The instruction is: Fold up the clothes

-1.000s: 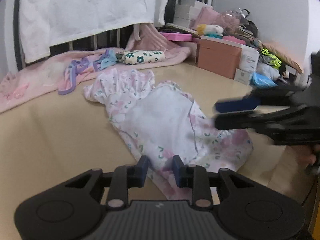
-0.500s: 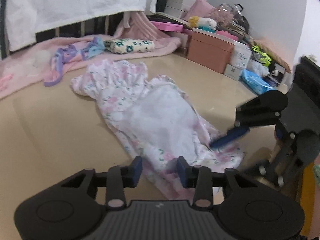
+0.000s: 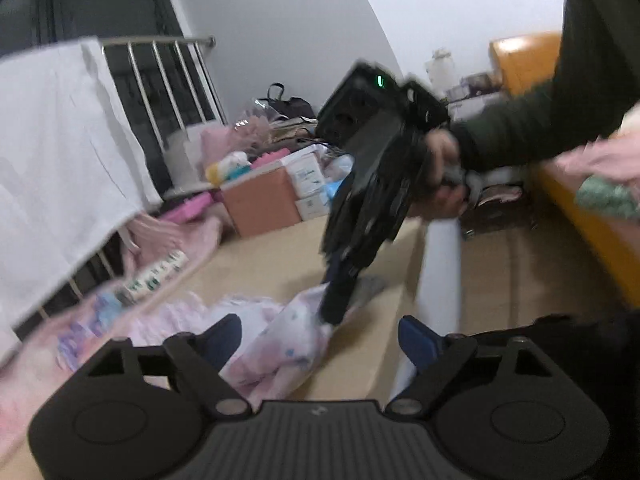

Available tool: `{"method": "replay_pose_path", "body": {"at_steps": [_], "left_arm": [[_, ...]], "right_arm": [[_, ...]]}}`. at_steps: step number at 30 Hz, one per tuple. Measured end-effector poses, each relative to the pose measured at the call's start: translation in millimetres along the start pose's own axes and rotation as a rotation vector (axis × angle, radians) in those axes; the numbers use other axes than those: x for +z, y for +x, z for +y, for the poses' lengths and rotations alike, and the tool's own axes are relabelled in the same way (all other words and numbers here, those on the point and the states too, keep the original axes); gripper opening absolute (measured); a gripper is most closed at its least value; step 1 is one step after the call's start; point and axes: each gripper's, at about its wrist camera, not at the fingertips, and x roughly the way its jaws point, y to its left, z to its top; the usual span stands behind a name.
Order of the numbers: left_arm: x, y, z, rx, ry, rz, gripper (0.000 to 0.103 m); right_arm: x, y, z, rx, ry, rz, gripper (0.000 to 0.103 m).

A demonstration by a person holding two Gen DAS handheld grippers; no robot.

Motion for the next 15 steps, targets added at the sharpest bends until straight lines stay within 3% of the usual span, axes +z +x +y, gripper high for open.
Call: {"method": "replay_pose_path", "body": {"at_steps": [2, 5, 7, 8, 9, 10, 12, 13, 14, 15], "left_arm": [[-4, 10, -4, 0.047, 0.036, -0.011, 0.084], [-8, 25, -4, 0.012, 0.085, 0.011, 0.071], [-10, 36, -3, -0.042, 0.106, 0.060, 0.050], [-10, 40, -1, -0.079, 0.091, 0.093, 0.018], [-9, 46, 3, -0.126, 0.053, 0.140, 0.010], [-9, 50, 9, -0.164, -0.003, 0.172, 0.010], [-10, 51, 26, -0.185, -0.120, 0.181, 0.010], [-11, 52, 35, -0.191, -0.175, 0.183, 0.010], [-12, 52, 44, -0.200, -0.231, 0.184, 0.010], [-14, 52, 53, -0.215, -0.287, 0.182, 0.010]], "right_arm": [[2, -10, 3, 0.041, 0.019, 0.011, 0.004], [5, -19, 10, 0.100, 0.026, 0.043, 0.004], [6, -23, 17, 0.125, 0.019, 0.054, 0.005], [5, -25, 20, 0.128, 0.015, 0.055, 0.005], [5, -27, 24, 0.094, 0.006, 0.046, 0.005], [5, -28, 28, 0.052, -0.005, 0.035, 0.010], [-2, -38, 39, -0.022, -0.038, -0.043, 0.038], [-6, -43, 45, -0.059, -0.055, -0.084, 0.079], [-14, -44, 53, -0.120, -0.108, -0.112, 0.103], [-23, -44, 62, -0.186, -0.169, -0.138, 0.103]]}}
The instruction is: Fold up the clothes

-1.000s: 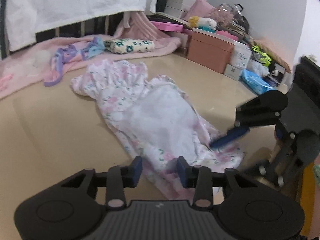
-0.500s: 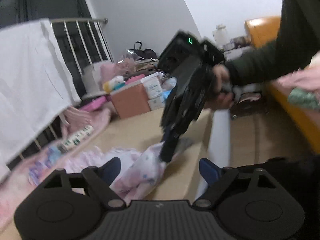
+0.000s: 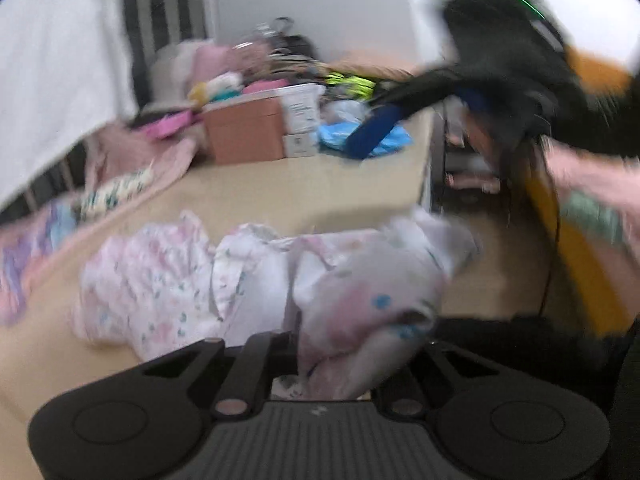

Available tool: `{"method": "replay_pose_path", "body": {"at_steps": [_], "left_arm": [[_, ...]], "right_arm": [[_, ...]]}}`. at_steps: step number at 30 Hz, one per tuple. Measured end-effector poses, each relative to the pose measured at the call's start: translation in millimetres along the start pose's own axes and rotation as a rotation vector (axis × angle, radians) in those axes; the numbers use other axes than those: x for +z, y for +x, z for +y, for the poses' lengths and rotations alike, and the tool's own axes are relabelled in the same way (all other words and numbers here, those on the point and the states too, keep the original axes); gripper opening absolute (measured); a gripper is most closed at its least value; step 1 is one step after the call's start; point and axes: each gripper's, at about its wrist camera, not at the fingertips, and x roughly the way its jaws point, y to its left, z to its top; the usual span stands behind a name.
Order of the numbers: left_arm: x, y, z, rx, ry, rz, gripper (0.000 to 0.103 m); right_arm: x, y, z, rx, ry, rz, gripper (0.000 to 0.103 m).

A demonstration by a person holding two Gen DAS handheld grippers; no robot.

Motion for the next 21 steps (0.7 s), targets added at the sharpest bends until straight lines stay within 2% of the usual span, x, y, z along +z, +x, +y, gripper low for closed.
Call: {"method": "replay_pose_path", "body": {"at_steps": [2, 3, 5, 9, 10, 12, 13, 14, 16, 17, 19, 20, 21], "left_arm": [[2, -3, 12, -0.044, -0.078, -0.006, 0.009], [3, -3, 18, -0.070, -0.116, -0.003, 0.009], [7, -2, 28, -0.113, -0.186, 0.001, 0.009], [8, -20, 30, -0.169, -0.231, -0.001, 0.009], [7, -22, 30, -0.183, -0.241, -0.002, 0.009], [4, -26, 30, -0.206, -0.265, 0.003, 0.009], [3, -27, 30, -0.212, -0.276, 0.010, 0.009], [1, -27, 32, -0.211, -0.285, 0.023, 0.009], [-3, -24, 35, -0.218, -0.305, 0.051, 0.010], [-5, -23, 36, -0.226, -0.321, 0.063, 0.011], [-9, -23, 42, -0.251, -0.375, 0.068, 0.015], [-11, -25, 45, -0.255, -0.408, 0.055, 0.021], [-13, -27, 49, -0.251, -0.449, 0.034, 0.031]], "right_arm": [[-14, -5, 20, -0.127, -0.126, -0.051, 0.102], [-25, -1, 26, -0.163, -0.155, -0.063, 0.102], [-43, 13, 37, -0.217, -0.213, -0.066, 0.102], [-68, 47, 56, -0.304, -0.521, -0.038, 0.102], [-71, 53, 58, -0.312, -0.575, -0.039, 0.099], [-68, 64, 54, -0.273, -0.597, -0.062, 0.083], [-64, 68, 50, -0.247, -0.584, -0.082, 0.070], [-58, 71, 43, -0.201, -0.555, -0.093, 0.052], [-46, 74, 26, -0.090, -0.457, -0.053, 0.027], [-41, 72, 18, -0.046, -0.389, -0.023, 0.021], [-34, 72, -15, 0.080, -0.089, 0.033, 0.017], [-31, 72, -33, 0.145, 0.069, 0.060, 0.016], [-31, 73, -45, 0.180, 0.163, 0.074, 0.016]]}}
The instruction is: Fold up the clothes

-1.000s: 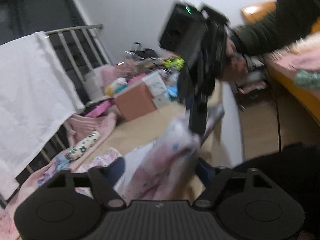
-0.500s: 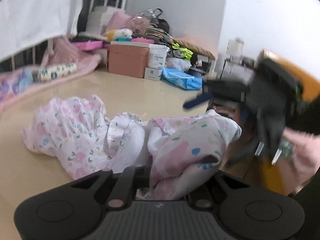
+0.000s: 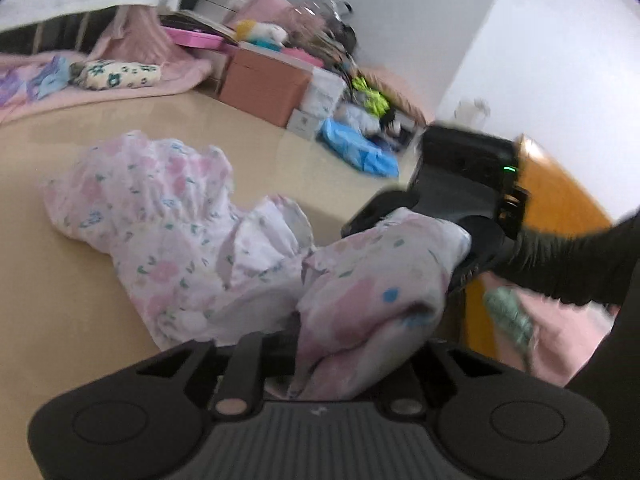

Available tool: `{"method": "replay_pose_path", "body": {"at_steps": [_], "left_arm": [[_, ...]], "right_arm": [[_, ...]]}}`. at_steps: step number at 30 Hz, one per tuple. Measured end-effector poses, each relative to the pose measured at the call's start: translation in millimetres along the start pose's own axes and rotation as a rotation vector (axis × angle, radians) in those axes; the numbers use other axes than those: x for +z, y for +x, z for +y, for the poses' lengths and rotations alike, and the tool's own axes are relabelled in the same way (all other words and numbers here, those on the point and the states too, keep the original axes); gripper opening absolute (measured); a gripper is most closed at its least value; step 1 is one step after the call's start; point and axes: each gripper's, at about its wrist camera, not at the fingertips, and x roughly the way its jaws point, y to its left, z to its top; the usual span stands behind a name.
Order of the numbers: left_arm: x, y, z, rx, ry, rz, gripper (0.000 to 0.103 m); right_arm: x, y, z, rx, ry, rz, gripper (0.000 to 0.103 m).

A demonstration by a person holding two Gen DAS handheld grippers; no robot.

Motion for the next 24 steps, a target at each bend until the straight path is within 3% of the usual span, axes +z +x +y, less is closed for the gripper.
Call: {"method": "replay_pose_path", "body": {"at_steps": [2, 6, 8, 10, 12, 14, 17, 21, 24], "left_arm": [[1, -7, 9, 0.003, -0.087, -0.060, 0.037], [0, -17, 27, 0.051, -0.265, -0.159, 0.045], [-1, -18, 30, 0.091, -0.292, -0.182, 0.041], [0, -16, 30, 0.141, -0.299, -0.190, 0.028], [4, -10, 32, 0.216, -0.350, -0.172, 0.028], [8, -7, 33, 0.247, -0.368, -0.165, 0.028], [15, -7, 30, 0.258, -0.348, -0.159, 0.039], [25, -13, 22, 0.288, -0.267, -0.179, 0.053], [31, -18, 25, 0.300, -0.295, -0.212, 0.050]], "right_arm": [[3, -3, -22, 0.064, 0.161, 0.013, 0.016], [9, -1, -44, 0.111, 0.330, 0.051, 0.016], [11, 2, -53, 0.131, 0.415, 0.065, 0.017], [12, 3, -60, 0.136, 0.509, 0.077, 0.020], [11, -2, -62, 0.118, 0.569, 0.068, 0.029], [15, -10, -56, 0.055, 0.534, 0.048, 0.049], [15, -34, -36, -0.094, 0.498, 0.032, 0.052], [19, -45, -8, -0.418, 0.402, -0.105, 0.066], [15, -45, -7, -0.422, 0.436, -0.211, 0.069]]}}
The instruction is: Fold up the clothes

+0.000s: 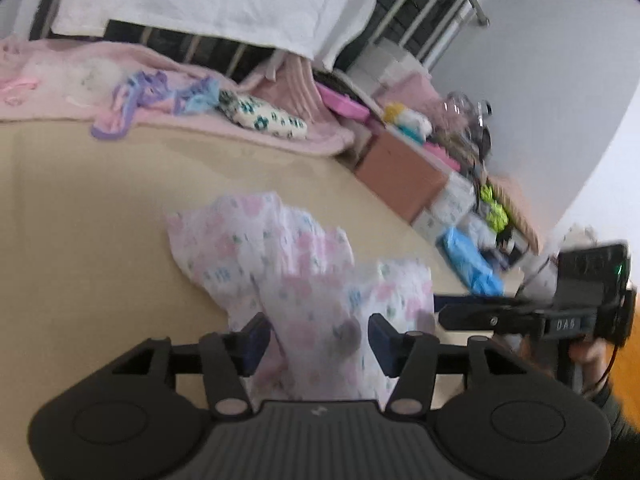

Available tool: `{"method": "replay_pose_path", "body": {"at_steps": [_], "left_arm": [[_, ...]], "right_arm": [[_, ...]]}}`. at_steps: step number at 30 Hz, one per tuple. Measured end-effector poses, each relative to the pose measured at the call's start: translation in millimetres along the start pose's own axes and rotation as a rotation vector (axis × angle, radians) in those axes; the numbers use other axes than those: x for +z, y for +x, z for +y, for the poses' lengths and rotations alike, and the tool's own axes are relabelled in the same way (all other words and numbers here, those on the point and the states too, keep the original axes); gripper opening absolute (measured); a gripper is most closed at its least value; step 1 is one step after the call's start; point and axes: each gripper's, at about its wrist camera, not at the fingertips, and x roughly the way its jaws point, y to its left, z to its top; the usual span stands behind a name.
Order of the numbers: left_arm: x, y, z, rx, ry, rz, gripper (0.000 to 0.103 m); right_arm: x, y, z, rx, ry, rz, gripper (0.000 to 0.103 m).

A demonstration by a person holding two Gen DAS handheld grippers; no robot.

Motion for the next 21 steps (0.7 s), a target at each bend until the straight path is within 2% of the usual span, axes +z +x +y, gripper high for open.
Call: {"method": "replay_pose_path", "body": {"at_steps": [1, 2, 3, 4, 5, 9, 12, 15, 18, 21], "left_arm": [[2, 2, 1, 0.005, -0.016, -0.003, 0.048], [2, 6, 3, 0.019, -0.032, -0.001, 0.038], [3, 10, 5, 0.028, -0.047, 0.004, 0.028], [3, 15, 7, 0.038, -0.066, 0.010, 0.025], [3, 18, 9, 0.046, -0.085, 0.018, 0.021], [-5, 29, 14, 0.057, -0.120, 0.070, 0.020], [-12, 33, 11, 0.077, -0.102, 0.068, 0.020], [-11, 22, 7, 0.109, -0.073, 0.016, 0.030], [-4, -3, 7, 0.195, -0.055, -0.086, 0.033], [1, -23, -14, 0.208, 0.057, -0.171, 0.033]], "right_arm": [[-2, 7, -2, 0.013, 0.031, -0.017, 0.069], [-3, 14, -4, 0.023, 0.061, -0.032, 0.066], [-4, 23, -7, 0.028, 0.112, -0.032, 0.056], [-5, 33, -11, 0.056, 0.170, -0.015, 0.019], [-9, 42, -14, 0.089, 0.223, 0.009, 0.009], [-29, 41, -39, 0.153, 0.493, 0.042, 0.008], [-43, 37, -42, 0.097, 0.507, 0.017, 0.009], [-44, 30, -24, 0.021, 0.381, 0.007, 0.015], [-36, 15, -8, -0.050, 0.285, -0.026, 0.030], [-24, -2, 5, -0.140, 0.187, -0.109, 0.050]]}}
